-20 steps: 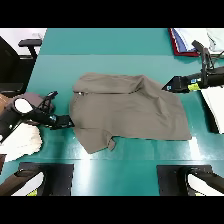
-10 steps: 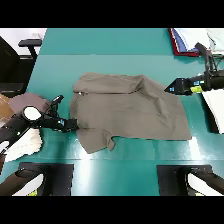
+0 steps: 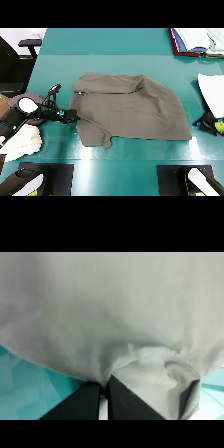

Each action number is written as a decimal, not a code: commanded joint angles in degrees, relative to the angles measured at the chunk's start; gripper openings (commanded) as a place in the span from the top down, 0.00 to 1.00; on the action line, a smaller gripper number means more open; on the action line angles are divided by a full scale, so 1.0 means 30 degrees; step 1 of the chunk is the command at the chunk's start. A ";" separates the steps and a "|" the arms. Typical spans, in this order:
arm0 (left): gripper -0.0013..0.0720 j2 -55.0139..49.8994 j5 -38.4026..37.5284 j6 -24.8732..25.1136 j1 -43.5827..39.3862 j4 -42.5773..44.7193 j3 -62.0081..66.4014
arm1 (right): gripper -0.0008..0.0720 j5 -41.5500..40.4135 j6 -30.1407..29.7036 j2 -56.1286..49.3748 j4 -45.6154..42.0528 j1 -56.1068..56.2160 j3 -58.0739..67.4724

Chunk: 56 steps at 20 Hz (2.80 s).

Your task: Fold the shirts.

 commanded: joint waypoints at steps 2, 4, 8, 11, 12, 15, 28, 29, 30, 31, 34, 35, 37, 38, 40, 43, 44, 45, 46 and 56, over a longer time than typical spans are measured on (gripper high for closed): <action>0.94 0.0007 0.0240 0.0000 0.0000 -0.0022 0.0233 | 0.47 -0.0656 -0.0182 -0.0867 0.1115 -0.4233 -0.3417; 0.94 0.0007 0.0248 0.0000 -0.0007 -0.0015 0.0233 | 0.47 -0.1275 -0.0175 -0.1661 0.1574 -0.4153 -0.3796; 0.94 0.0007 0.0255 0.0000 0.0000 -0.0022 0.0233 | 0.47 -0.3184 -0.0138 -0.2871 0.2951 -0.2069 -0.3803; 0.94 0.0007 0.0087 -0.0007 0.0000 -0.0022 0.0240 | 0.78 -0.4641 -0.0146 -0.3191 0.3351 0.0058 -0.3395; 0.94 0.0015 -0.0058 0.0000 0.0000 -0.0015 0.0313 | 0.90 -0.4758 -0.0153 -0.2965 0.3308 0.0707 -0.3016; 0.94 0.1319 0.0051 -0.0029 0.0007 0.0087 0.1486 | 0.97 -0.4415 -0.0160 -0.1253 0.3293 0.2375 -0.0838; 0.94 0.4510 -0.1581 -0.1756 0.0095 0.3424 2.5172 | 0.97 -0.2936 0.0073 0.4029 0.1974 0.5435 2.1267; 0.94 0.4510 -0.1304 -0.2084 0.0095 0.4153 2.6410 | 0.97 -0.2135 0.0561 0.3789 0.1239 0.5435 2.2637; 0.94 0.4510 -0.0976 -0.2310 0.0095 0.4962 2.7175 | 0.97 -0.0984 0.0911 0.3366 0.0481 0.5435 2.4145; 0.94 0.4517 -0.0852 -0.2681 0.0095 0.6025 2.7758 | 0.97 0.0124 0.1078 0.2820 -0.0168 0.5435 2.5500; 0.94 0.4248 -0.1647 -0.3490 0.0095 0.7905 2.7904 | 0.97 0.2441 0.1392 0.1122 -0.0736 0.5435 2.7999; 0.94 0.3840 -0.2215 -0.3541 0.0095 0.8029 2.7613 | 0.97 0.2790 0.1574 0.0670 -0.0634 0.5442 2.7984; 0.94 0.2900 -0.3483 -0.3526 0.0095 0.8087 2.6141 | 0.97 0.3082 0.1880 -0.0022 -0.0554 0.5683 2.6301; 0.94 0.2244 -0.4357 -0.3526 0.0095 0.8211 2.5026 | 0.97 0.3111 0.1909 -0.0357 -0.0576 0.6113 2.4829; 0.94 0.0612 -0.5814 -0.3526 0.0095 0.8218 2.2884 | 0.97 0.3191 0.1938 -0.1530 -0.0750 0.7242 2.2141; 0.94 -0.2565 -0.6062 -0.3381 0.0095 0.8204 1.9380 | 0.97 0.2907 0.2157 -0.4641 -0.0918 0.8619 1.9394; 0.94 -0.3650 -0.5901 -0.3038 0.0095 0.8218 1.8418 | 0.97 0.2827 0.2353 -0.5960 -0.1392 0.8918 1.8826; 0.94 -0.4918 -0.5552 -0.2754 0.0095 0.8225 1.7617 | 0.97 0.2754 0.2361 -0.7227 -0.1902 0.9129 1.8506; 0.94 -0.6142 -0.4962 -0.2229 0.0095 0.8298 1.7165 | 0.97 0.2521 0.2361 -0.8641 -0.2244 0.9253 1.8462; 0.94 -1.1395 0.0699 -0.1508 0.1056 0.7424 1.8178 | 0.97 0.0284 0.2135 -1.6604 -0.2215 0.9282 2.5296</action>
